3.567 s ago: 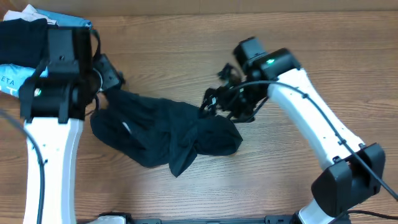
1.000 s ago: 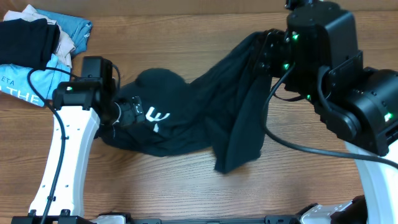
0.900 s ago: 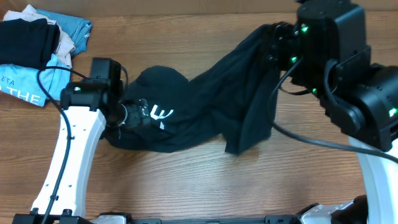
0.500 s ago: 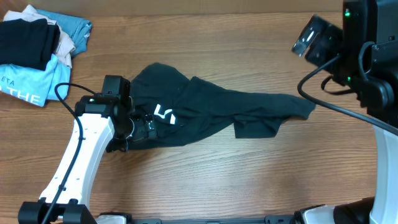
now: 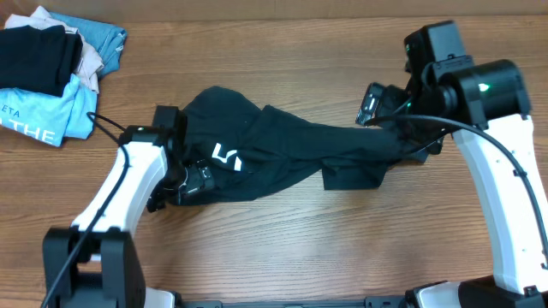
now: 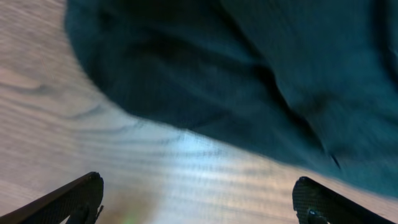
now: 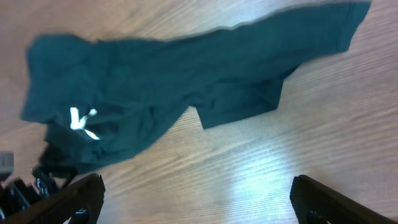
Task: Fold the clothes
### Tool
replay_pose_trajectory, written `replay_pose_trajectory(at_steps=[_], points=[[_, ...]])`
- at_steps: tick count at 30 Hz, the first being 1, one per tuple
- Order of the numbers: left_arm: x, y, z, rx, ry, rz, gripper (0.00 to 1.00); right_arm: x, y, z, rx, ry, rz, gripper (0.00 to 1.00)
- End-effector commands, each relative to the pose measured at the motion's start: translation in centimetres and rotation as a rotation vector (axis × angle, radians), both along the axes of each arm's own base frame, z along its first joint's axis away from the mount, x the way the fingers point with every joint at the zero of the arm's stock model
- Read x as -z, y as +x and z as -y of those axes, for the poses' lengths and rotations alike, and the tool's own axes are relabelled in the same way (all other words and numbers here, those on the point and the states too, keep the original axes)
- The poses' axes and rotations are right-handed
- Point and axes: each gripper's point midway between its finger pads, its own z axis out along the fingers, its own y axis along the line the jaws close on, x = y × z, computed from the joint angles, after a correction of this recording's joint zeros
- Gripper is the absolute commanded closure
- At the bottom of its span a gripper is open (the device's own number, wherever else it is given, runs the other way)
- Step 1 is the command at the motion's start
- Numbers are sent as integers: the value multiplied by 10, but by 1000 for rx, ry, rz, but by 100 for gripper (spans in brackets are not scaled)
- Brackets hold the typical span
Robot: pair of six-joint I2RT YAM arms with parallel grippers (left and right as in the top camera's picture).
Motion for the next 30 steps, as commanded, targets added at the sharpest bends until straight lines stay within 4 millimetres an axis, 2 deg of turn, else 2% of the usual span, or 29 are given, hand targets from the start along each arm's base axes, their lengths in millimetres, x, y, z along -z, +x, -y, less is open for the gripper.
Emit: replay_pose_trajectory(at_steps=[1, 3, 6, 9, 10, 11, 13, 14, 16, 19, 22, 26, 30], points=[[26, 4, 5, -40, -13, -43, 0, 20, -10, -1, -14, -2, -59, 0], [38, 2, 12, -44, -52, -83, 0, 35, -13, -1, -7, -8, -95, 0], [57, -1, 12, -39, -50, -138, 1, 61, -16, 0, 38, -10, -145, 0], [61, 1, 13, -39, -50, -133, 2, 90, -20, -1, 101, 1, -195, 0], [61, 5, 13, -38, -53, -117, 3, 107, -23, -5, 102, 13, -215, 0], [61, 6, 13, -38, -54, -114, 3, 115, -24, -9, 95, 24, -223, 0], [62, 7, 14, -38, -56, -109, 3, 139, -31, -24, 63, 79, -251, 0], [62, 8, 14, -38, -56, -106, 3, 157, -38, -39, 29, 136, -267, 0], [62, 8, 14, -38, -56, -106, 1, 175, -45, -53, 53, 177, -285, 4], [62, 8, 14, -38, -57, -106, 0, 189, -47, -59, 118, 185, -287, 16], [62, 7, 14, -38, -56, -110, 0, 194, -42, -46, 218, 121, -270, 24], [62, 7, 14, -39, -56, -111, 0, 200, -37, -36, 321, 75, -260, 28], [62, 6, 14, -39, -56, -113, 0, 212, -33, -37, 325, 65, -275, 29]])
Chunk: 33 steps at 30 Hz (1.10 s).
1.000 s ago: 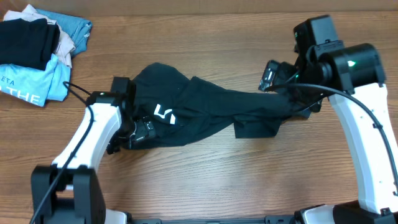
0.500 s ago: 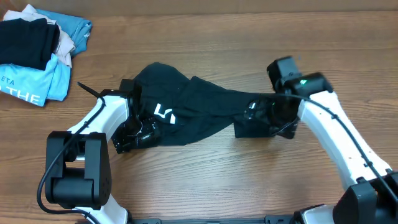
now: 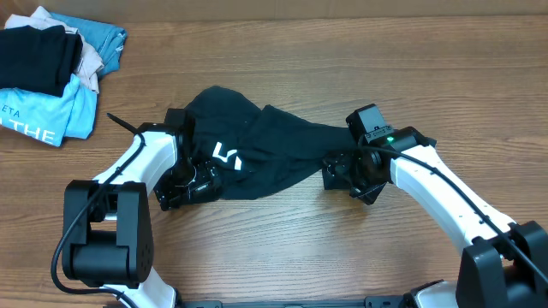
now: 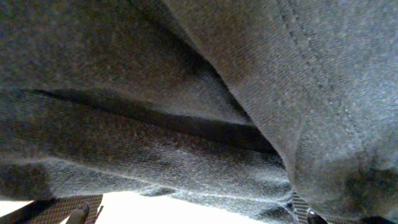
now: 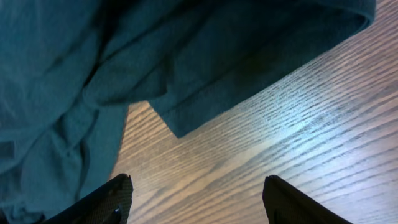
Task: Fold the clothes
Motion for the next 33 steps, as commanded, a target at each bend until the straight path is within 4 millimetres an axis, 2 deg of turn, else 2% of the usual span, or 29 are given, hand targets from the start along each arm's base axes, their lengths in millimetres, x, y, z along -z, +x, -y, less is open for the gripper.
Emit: replay_pose_trajectory(at_steps=[1, 15, 21, 25, 27, 33], points=[[10, -5, 0, -3, 11, -31, 0, 17, 1, 4, 35, -35, -35, 29], [10, -6, 0, -3, 11, -35, 0, 60, 9, 0, 132, -53, -113, 32], [10, -5, 0, -4, 11, -35, 0, 61, 7, -1, 126, -57, -120, 32], [10, -5, 0, -4, 11, -35, 0, 61, 6, -16, 109, -50, -103, 33], [10, -6, 0, -3, 11, -37, 0, 61, 7, -20, 94, -53, -85, 43], [9, -7, 0, -3, 12, -43, 0, 63, 6, -12, 97, -105, -81, 62]])
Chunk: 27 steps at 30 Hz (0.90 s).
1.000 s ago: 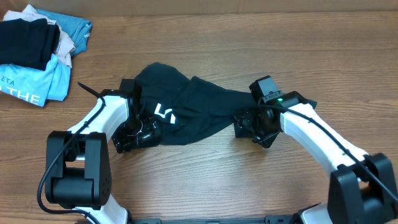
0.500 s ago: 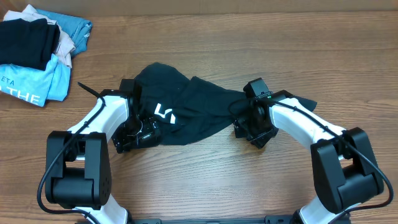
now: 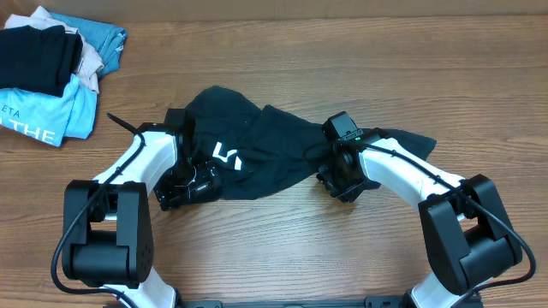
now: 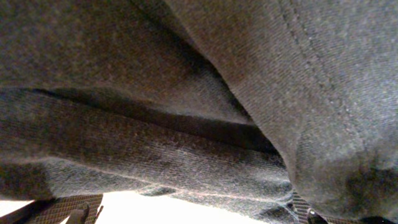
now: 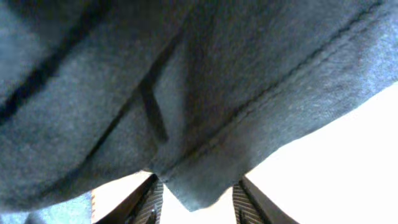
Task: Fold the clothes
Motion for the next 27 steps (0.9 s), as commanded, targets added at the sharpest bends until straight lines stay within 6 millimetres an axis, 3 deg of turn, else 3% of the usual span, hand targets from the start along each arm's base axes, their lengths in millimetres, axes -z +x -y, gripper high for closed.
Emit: replay_pose_trajectory(at_steps=[1, 11, 15, 16, 21, 23, 27], points=[[9, -7, 0, -3, 11, -40, 0, 3, 0, 10, 10, -56, 9, 62], [9, -7, 0, -2, 11, -40, 0, 3, 8, 11, 29, -63, 37, 61], [9, -7, 0, -2, 12, -41, 0, 3, 11, 11, 30, -62, 50, 92], [9, -7, 0, -2, 11, -40, 0, 3, 11, 11, 30, -66, 54, 96], [8, -16, -1, 29, 7, -75, 0, 1, 13, 14, 6, -79, 68, 96], [5, -17, 1, 61, -5, -74, 0, -10, 13, 19, 3, -107, 77, 96], [-13, -8, 2, 80, -16, 2, 0, -52, 15, 33, 15, -148, 173, 96]])
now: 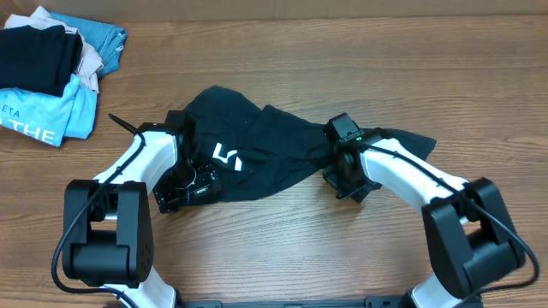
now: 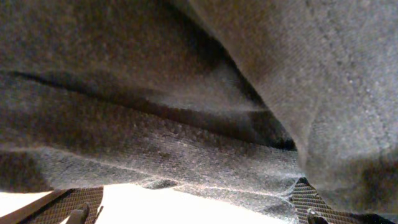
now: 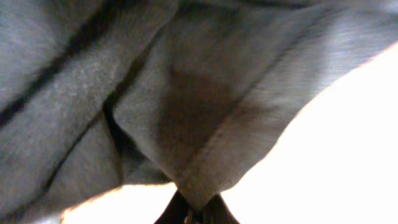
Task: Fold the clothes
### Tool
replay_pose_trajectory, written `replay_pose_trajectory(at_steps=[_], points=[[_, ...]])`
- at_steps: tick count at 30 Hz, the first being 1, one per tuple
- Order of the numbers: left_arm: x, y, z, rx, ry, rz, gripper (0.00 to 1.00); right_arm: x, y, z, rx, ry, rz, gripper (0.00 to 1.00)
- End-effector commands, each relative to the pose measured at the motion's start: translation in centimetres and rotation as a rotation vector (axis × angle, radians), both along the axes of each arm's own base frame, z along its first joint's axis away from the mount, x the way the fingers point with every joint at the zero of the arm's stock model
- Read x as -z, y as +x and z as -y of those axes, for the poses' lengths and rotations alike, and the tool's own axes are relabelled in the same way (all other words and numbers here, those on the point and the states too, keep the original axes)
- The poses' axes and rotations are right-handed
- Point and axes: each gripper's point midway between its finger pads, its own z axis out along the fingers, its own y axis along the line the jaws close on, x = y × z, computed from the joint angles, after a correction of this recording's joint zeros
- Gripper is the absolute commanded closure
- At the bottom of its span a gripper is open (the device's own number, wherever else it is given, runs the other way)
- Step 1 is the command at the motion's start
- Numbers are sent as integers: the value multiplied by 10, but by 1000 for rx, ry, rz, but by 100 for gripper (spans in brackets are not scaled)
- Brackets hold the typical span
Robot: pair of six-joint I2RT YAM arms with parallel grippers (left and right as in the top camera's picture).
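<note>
A black garment (image 1: 274,141) with a white logo lies crumpled across the middle of the wooden table (image 1: 282,248). My left gripper (image 1: 192,188) is down at its lower left edge. In the left wrist view it (image 2: 196,210) stands open, its fingers (image 2: 79,205) wide apart, with dark fabric (image 2: 186,93) filling the frame and draping onto the right finger. My right gripper (image 1: 343,178) sits at the garment's lower right flap. In the right wrist view it (image 3: 193,210) is shut on a corner of the cloth (image 3: 199,149).
A pile of folded clothes (image 1: 47,64), black, beige and light blue, lies at the table's far left corner. A thin black cable (image 1: 117,126) sticks out by my left arm. Bare wood runs along the near edge.
My right gripper's fingers were slightly apart around the garment's corner; they are now shut on it. The left gripper remains open against the fabric, barely shifted.
First both grippers were open, the right one raised at the garment's right end and the left by its left edge. Then the left was pressed into the fabric and the right was low by the lower flap. The right then straddled the corner and now grips it.
</note>
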Motion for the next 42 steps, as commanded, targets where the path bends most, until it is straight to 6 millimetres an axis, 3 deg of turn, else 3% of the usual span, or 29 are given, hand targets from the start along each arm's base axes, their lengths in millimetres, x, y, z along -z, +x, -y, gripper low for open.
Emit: replay_pose_trajectory(at_steps=[1, 6, 10, 16, 20, 24, 30, 35, 42], points=[[-18, 5, 3, 49, -13, 72, 0, -56, 17, 7, 2, 0, 181, 96], [-53, 17, 5, 69, -31, 218, 0, -125, 15, 13, -25, 56, 382, 96], [-68, 16, 5, 71, -33, 259, 0, -170, 6, 27, -14, 54, 522, 96], [-75, 16, 5, 131, -38, 285, 0, -260, -13, 90, 119, -109, 740, 96], [-75, 15, 13, 129, -84, 283, 0, -297, -18, 119, 171, -169, 801, 96], [-75, 14, 14, 136, -93, 279, 0, -301, -21, 151, 273, -233, 792, 96], [-76, 11, 24, 169, -139, 271, 0, -286, -22, 157, 262, -234, 710, 96], [-77, 3, 59, 287, -191, 268, 0, -273, -13, 152, 245, -222, 656, 96], [-81, -14, 123, 9, -295, 183, 0, -257, -3, 141, 220, -182, 593, 96]])
